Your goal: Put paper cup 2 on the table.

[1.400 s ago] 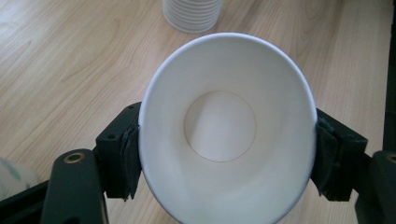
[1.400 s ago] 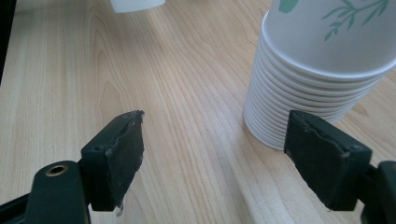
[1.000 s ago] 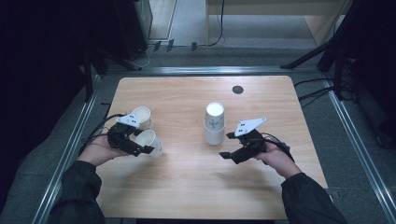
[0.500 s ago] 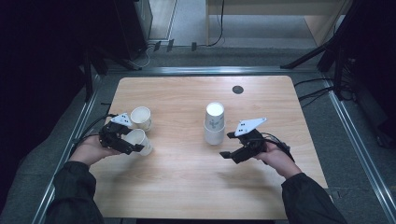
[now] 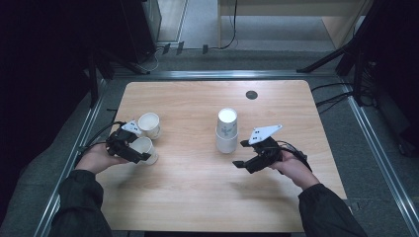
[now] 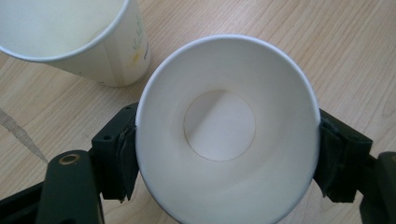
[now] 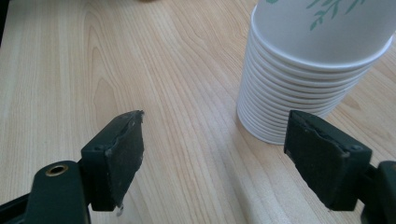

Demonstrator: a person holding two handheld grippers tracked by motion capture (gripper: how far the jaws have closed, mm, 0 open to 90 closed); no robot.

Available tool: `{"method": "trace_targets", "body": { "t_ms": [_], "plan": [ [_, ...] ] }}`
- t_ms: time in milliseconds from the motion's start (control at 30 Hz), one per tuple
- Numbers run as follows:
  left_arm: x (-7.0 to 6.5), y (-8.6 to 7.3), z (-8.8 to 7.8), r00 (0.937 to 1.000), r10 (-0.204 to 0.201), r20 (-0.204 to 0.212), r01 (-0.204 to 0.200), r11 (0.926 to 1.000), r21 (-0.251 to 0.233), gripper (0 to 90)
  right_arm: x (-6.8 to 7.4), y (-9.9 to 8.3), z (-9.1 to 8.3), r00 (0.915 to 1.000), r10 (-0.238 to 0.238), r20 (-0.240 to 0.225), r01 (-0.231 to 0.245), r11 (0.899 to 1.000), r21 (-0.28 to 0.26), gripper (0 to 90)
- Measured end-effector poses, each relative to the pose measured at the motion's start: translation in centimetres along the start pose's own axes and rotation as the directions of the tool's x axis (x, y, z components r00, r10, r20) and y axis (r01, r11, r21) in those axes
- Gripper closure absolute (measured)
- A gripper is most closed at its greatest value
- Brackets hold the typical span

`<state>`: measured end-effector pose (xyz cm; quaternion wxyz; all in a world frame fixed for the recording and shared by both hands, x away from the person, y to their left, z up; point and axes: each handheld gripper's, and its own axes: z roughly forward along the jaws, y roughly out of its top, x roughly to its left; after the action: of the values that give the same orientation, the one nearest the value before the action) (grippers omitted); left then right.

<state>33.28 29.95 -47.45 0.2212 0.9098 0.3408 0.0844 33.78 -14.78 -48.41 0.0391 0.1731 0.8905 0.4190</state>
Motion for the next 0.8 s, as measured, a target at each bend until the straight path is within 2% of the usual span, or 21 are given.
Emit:
{"method": "trace_targets", "body": {
  "t_ms": [167, 400, 533, 800],
  "plan": [
    [-0.07, 0.02, 0.14, 0.9997, 0.008, 0.023, -0.007, 0.9999, -0.007, 20.4, -0.01, -0.07, -0.20, 1.0000, 0.008, -0.003, -0.008, 1.000, -0.001, 20.2],
    [-0.20, 0.17, 0.31, 0.9994, 0.011, 0.031, -0.011, 0.9999, -0.004, 17.1, -0.16, -0.23, -0.28, 1.0000, 0.004, 0.005, -0.004, 1.000, 0.007, 20.2],
    [-0.19, 0.17, 0.36, 0.9996, 0.002, 0.030, -0.001, 1.0000, -0.003, 15.2, -0.23, -0.29, -0.33, 1.0000, 0.004, 0.007, -0.004, 1.000, 0.009, 20.2],
    [0.00, -0.09, -0.55, 0.9967, -0.024, 0.078, 0.027, 0.9989, -0.037, 15.2, -0.24, -0.38, -0.31, 0.9999, -0.005, 0.014, 0.005, 1.000, 0.023, 20.2]
  ]
}}
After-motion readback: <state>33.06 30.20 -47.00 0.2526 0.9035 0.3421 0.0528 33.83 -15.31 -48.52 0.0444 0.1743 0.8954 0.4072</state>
